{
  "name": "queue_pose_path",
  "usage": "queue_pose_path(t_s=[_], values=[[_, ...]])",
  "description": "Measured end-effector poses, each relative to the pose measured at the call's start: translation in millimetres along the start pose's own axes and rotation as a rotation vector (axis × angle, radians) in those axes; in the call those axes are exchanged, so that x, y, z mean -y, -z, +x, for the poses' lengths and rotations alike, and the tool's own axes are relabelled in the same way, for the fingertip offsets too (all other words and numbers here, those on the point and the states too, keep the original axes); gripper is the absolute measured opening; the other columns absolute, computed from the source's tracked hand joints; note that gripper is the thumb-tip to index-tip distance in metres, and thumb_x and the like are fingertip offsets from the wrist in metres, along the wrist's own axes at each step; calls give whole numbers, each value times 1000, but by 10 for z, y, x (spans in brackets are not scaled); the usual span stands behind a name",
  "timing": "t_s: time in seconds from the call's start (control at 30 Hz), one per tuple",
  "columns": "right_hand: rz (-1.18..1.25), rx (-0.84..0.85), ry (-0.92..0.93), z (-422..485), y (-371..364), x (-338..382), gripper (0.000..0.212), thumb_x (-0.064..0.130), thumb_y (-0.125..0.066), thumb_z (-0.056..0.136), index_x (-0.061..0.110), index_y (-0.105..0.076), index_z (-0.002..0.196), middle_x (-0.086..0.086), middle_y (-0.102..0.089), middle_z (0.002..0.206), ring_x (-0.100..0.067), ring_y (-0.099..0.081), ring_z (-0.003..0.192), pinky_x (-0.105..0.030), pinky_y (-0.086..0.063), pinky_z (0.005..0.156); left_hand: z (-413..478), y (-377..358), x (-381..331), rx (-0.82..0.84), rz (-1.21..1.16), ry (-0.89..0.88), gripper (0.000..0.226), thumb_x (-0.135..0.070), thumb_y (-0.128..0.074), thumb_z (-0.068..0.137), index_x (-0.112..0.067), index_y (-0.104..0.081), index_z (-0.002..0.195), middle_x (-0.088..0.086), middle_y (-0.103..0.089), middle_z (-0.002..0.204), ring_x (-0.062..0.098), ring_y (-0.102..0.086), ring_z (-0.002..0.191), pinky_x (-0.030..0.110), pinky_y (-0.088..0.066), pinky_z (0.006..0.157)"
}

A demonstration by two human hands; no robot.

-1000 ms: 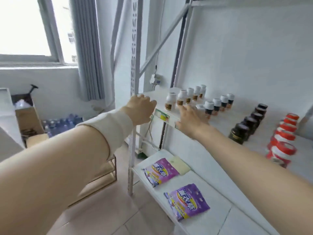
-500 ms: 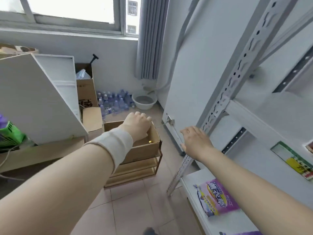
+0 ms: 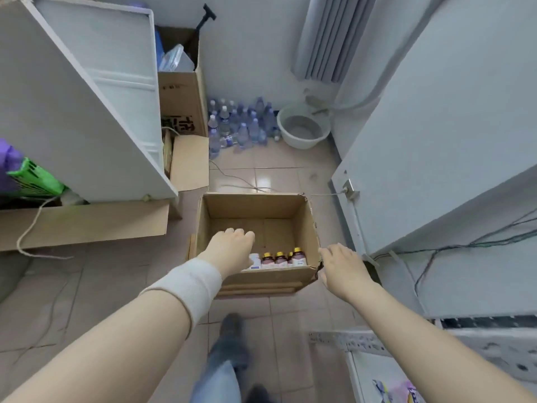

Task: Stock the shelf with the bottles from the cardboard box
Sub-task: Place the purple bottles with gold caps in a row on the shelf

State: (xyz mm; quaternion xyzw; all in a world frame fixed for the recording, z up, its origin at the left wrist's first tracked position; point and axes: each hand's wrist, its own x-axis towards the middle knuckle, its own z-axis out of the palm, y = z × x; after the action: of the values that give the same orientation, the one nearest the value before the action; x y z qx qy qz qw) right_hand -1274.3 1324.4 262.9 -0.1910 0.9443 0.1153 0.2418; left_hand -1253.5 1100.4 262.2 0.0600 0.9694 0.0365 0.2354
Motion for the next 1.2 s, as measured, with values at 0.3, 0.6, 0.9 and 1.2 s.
queue_pose_path(t_s=[0.3,0.6,0.9,1.2], values=[[116,232,-2,1357,-692,-25,43,27,-40,97,12,-34,136,-9,-43,136,-25,-40,124,-32,-35,101,1313,-925,276,305,-208,52,49,-35,-51,92,-15,-39,136,8,-50,134,27,-49,121,36,-44,94],[-246,345,153,2792,-1545,-156,73,52,-34,94,5,-16,147,-19,-23,153,-37,-8,144,-42,-14,117,2611,-2055,223,417,-338,123,53,-34,-51,92,-12,-34,138,12,-46,134,29,-41,124,36,-36,100],[-275,465,316,3233,-1954,-165,72,58,-50,84,4,-40,129,-16,-47,134,-32,-33,131,-41,-12,116,3139,-2694,111,475,-335,138,55,-50,-38,95,-14,-39,136,13,-53,128,31,-40,120,36,-35,95],[673,526,-8,3214,-1952,-229,60,19,-73,77,23,-43,129,-9,-37,120,-27,-51,106,-27,-41,91,3087,-2640,179,305,-658,288,38,-42,-51,92,-23,-54,125,10,-57,116,27,-43,114,30,-34,92]])
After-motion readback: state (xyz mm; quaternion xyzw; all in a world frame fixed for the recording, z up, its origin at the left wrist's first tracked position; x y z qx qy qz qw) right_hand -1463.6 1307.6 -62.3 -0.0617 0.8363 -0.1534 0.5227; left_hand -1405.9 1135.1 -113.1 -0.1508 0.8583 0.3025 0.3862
